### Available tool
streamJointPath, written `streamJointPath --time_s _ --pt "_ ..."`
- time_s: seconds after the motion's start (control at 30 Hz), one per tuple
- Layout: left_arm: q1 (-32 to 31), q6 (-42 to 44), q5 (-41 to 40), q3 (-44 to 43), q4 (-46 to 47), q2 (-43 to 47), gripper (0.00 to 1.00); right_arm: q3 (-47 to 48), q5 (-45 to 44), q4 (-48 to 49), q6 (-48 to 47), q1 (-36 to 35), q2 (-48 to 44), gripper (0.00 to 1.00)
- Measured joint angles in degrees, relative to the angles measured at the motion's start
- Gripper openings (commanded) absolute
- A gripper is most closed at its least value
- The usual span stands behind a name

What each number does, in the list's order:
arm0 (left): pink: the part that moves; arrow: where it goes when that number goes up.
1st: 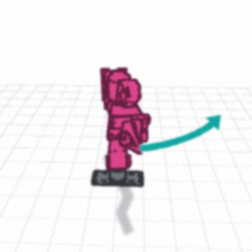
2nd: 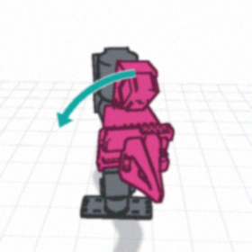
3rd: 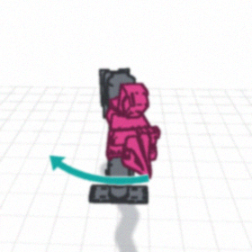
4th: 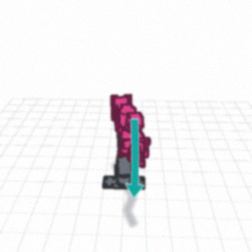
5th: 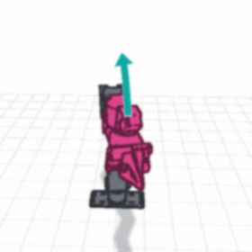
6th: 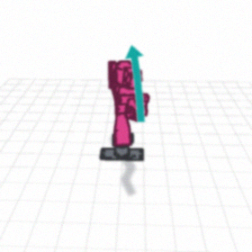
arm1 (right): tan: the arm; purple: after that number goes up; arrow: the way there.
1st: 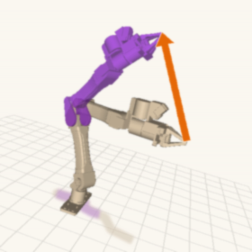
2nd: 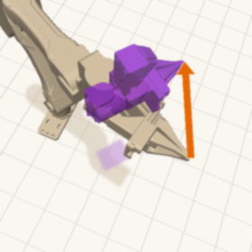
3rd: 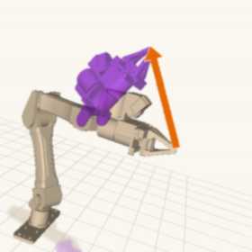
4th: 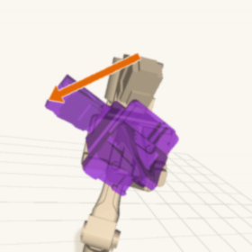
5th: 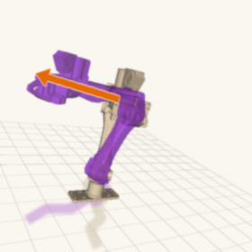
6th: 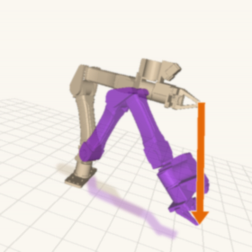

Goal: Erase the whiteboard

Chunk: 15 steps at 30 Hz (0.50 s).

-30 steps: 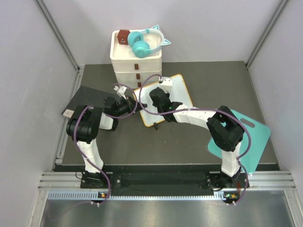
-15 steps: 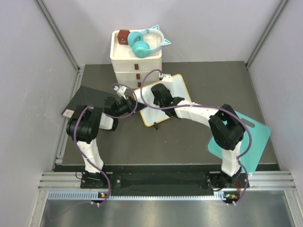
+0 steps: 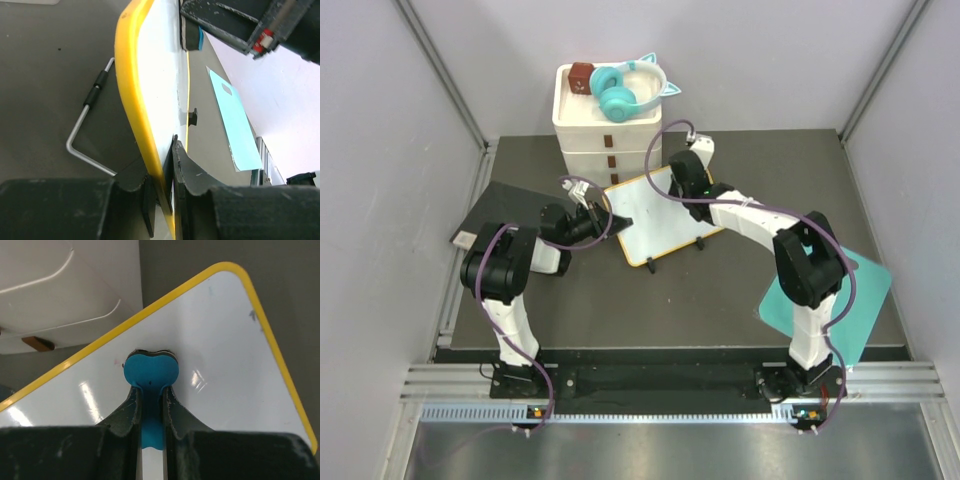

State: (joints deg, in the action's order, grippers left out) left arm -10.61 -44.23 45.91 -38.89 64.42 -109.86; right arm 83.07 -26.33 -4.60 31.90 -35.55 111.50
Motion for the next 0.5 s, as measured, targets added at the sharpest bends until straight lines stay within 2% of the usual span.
streamJointPath --time_s 0.23,0.5 --pt "-0.28 0.59 0.13 -0.11 0.0 0.22 0.0 -0.66 0.55 1.57 -2.54 1.55 -0.11 0.0" --pt "-0.26 0.74 0.55 -0.09 -0.2 0.22 0.0 -5.05 -1.62 8.59 -7.5 -0.87 -1.18 0.0"
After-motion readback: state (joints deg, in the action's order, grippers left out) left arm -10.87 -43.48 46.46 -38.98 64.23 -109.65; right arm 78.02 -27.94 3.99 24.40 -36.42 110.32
